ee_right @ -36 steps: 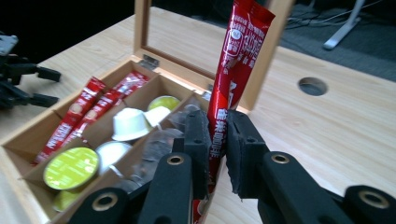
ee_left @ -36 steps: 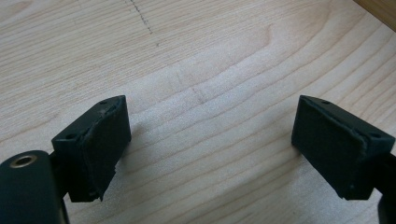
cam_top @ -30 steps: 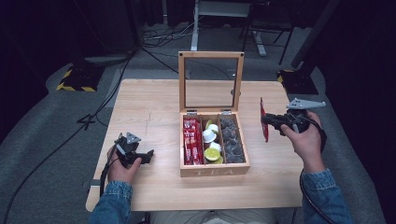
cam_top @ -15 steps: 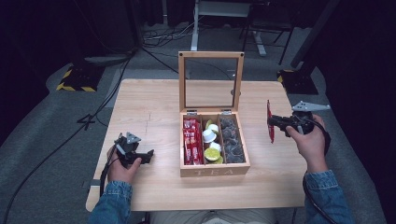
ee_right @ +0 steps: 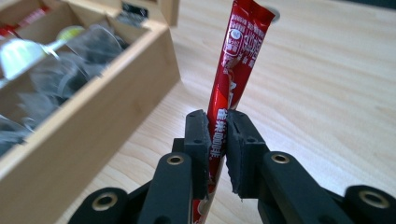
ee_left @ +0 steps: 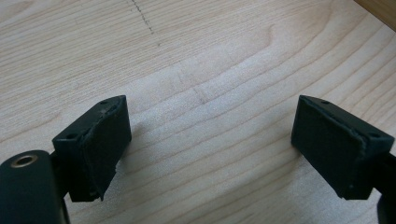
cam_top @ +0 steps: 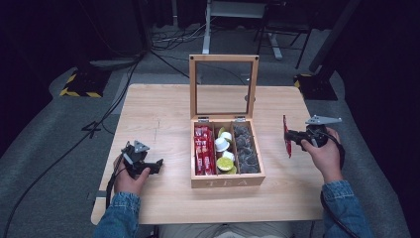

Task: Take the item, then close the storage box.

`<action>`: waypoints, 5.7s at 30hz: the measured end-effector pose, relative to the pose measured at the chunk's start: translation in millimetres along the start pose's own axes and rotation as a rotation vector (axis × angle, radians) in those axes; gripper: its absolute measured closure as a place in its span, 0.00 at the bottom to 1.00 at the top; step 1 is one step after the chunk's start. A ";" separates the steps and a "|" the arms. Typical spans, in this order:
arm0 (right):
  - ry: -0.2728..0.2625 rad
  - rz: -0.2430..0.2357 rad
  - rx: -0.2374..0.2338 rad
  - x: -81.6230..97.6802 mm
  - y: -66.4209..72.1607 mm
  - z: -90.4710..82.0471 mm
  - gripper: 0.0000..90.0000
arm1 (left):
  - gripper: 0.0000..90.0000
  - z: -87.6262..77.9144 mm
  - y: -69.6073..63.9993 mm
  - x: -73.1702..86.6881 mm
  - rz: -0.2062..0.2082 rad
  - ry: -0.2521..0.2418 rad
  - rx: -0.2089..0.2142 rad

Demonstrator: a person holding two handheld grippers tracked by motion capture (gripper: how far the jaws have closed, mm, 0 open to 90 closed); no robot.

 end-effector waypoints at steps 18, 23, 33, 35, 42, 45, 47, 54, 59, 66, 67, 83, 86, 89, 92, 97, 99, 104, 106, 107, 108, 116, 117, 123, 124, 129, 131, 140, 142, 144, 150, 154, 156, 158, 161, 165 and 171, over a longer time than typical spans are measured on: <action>0.166 0.099 0.050 41.5 -16.0 19.0 0.88 | 0.14 0.2 0.3 -0.2 0.001 0.000 0.002; 0.188 0.108 0.070 48.5 -16.7 21.8 0.88 | 0.14 0.8 0.4 -0.5 -0.004 -0.003 0.000; 0.132 0.092 0.102 43.5 -19.1 20.3 0.60 | 0.14 1.0 0.8 -0.7 0.001 -0.001 0.002; 0.114 0.090 0.104 40.6 -19.4 18.3 0.55 | 0.14 0.9 1.0 -0.9 -0.001 0.004 0.003; 0.028 0.095 0.078 25.8 -16.0 8.5 0.47 | 0.14 2.2 1.7 -1.8 -0.004 -0.001 -0.002; 0.003 0.087 0.064 18.6 -12.9 4.2 0.47 | 0.14 2.4 1.8 -1.9 -0.003 -0.001 -0.002; -0.021 0.073 0.060 11.2 -10.0 1.7 0.45 | 0.14 2.4 1.7 -1.9 -0.002 0.000 -0.002; -0.061 0.039 0.043 -5.1 -2.0 0.9 0.41 | 0.14 1.9 1.3 -1.5 -0.003 0.001 -0.005; -0.082 0.019 0.033 -17.1 -0.2 2.9 0.40 | 0.14 2.0 1.2 -1.5 -0.003 0.000 -0.006; -0.079 0.014 0.011 -38.0 5.8 4.4 0.38 | 0.14 2.0 1.3 -1.5 -0.002 -0.001 -0.009; -0.077 0.009 0.005 -42.5 7.1 4.4 0.38 | 0.14 2.0 1.3 -1.4 -0.001 -0.001 -0.009; -0.110 -0.080 -0.052 -110.9 21.5 27.1 0.38 | 0.14 2.2 1.4 -1.5 0.001 -0.002 -0.013; -0.117 -0.082 -0.060 -121.3 20.9 33.7 0.38 | 0.14 2.2 1.3 -1.5 0.001 -0.002 -0.013; -0.116 -0.091 -0.056 -131.6 19.1 40.1 0.38 | 0.14 2.2 1.4 -1.5 0.001 -0.002 -0.013; -0.125 -0.100 -0.056 -143.3 18.0 45.3 0.38 | 0.14 2.2 1.3 -1.5 0.001 -0.002 -0.013; -0.154 -0.101 -0.077 -162.2 16.7 53.5 0.39 | 0.14 2.3 1.3 -1.5 0.000 -0.003 -0.014; -0.161 -0.101 -0.082 -167.2 15.3 58.8 0.39 | 0.14 2.2 1.3 -1.6 0.000 -0.002 -0.013; -0.157 -0.115 -0.082 -177.8 13.1 74.4 0.39 | 0.14 2.3 1.3 -1.6 0.000 -0.003 -0.013; -0.161 -0.108 -0.082 -182.9 12.2 80.0 0.39 | 0.14 2.3 1.3 -1.6 -0.001 -0.003 -0.014; -0.164 -0.103 -0.082 -185.5 11.8 82.6 0.39 | 0.14 2.2 1.3 -1.5 -0.001 -0.002 -0.014; -0.167 -0.097 -0.079 -188.0 11.2 85.2 0.39 | 0.14 2.2 1.3 -1.6 -0.001 -0.002 -0.014; -0.172 -0.057 -0.066 -197.7 6.3 104.7 0.40 | 0.14 2.3 1.3 -1.6 0.000 -0.003 -0.013; -0.172 -0.054 -0.070 -197.8 6.1 107.1 0.40 | 0.14 2.3 1.3 -1.6 -0.001 -0.003 -0.013; -0.165 -0.034 -0.083 -197.1 5.4 119.8 0.41 | 0.14 2.2 1.3 -1.6 -0.001 -0.002 -0.013; -0.164 -0.034 -0.084 -197.3 5.9 121.3 0.41 | 0.14 2.2 1.3 -1.6 -0.001 -0.002 -0.013; -0.159 -0.030 -0.101 -197.9 10.5 129.4 0.42 | 0.14 2.2 1.3 -1.5 -0.001 -0.002 -0.013; -0.156 -0.026 -0.104 -197.5 11.6 132.2 0.42 | 0.14 2.3 1.3 -1.6 0.000 -0.003 -0.013; -0.154 -0.016 -0.126 -197.3 19.2 140.4 0.44 | 0.14 2.3 1.2 -1.6 -0.001 -0.003 -0.013; -0.158 -0.021 -0.135 -198.5 22.7 141.1 0.44 | 0.14 2.3 1.3 -1.6 0.000 -0.003 -0.013; -0.157 -0.024 -0.131 -198.8 23.5 141.1 0.43 | 0.14 2.3 1.3 -1.6 0.000 -0.003 -0.013; -0.179 -0.015 -0.121 -202.6 26.4 133.5 0.44 | 0.14 2.3 1.3 -1.6 -0.001 -0.002 -0.013; -0.198 -0.023 -0.114 -207.6 30.0 123.0 0.44 | 0.14 2.2 1.4 -1.5 0.000 -0.001 -0.013; -0.206 -0.024 -0.121 -209.5 32.4 116.6 0.44 | 0.14 2.3 1.2 -1.6 -0.001 0.000 -0.012; -0.213 -0.029 -0.128 -210.7 35.1 110.0 0.45 | 0.14 2.3 1.3 -1.7 0.000 0.001 -0.011; -0.229 -0.033 -0.139 -212.2 39.8 99.1 0.47 | 0.14 2.3 1.3 -1.7 0.001 0.001 -0.011; -0.225 -0.050 -0.154 -210.6 46.4 85.2 0.48 | 0.14 2.3 1.4 -1.7 0.001 0.001 -0.012; -0.215 -0.066 -0.165 -204.3 58.1 66.3 0.49 | 0.14 2.4 1.4 -1.7 0.001 0.000 -0.012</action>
Point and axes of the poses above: each handheld gripper's, and its own axes: z roughly forward along the jaws, x roughly out of its underside, y roughly to its left, the point moved 6 cm from there along z, roughly forward along the jaws, and after that the axes turned 10 degrees about -y, right-handed, at the moved point
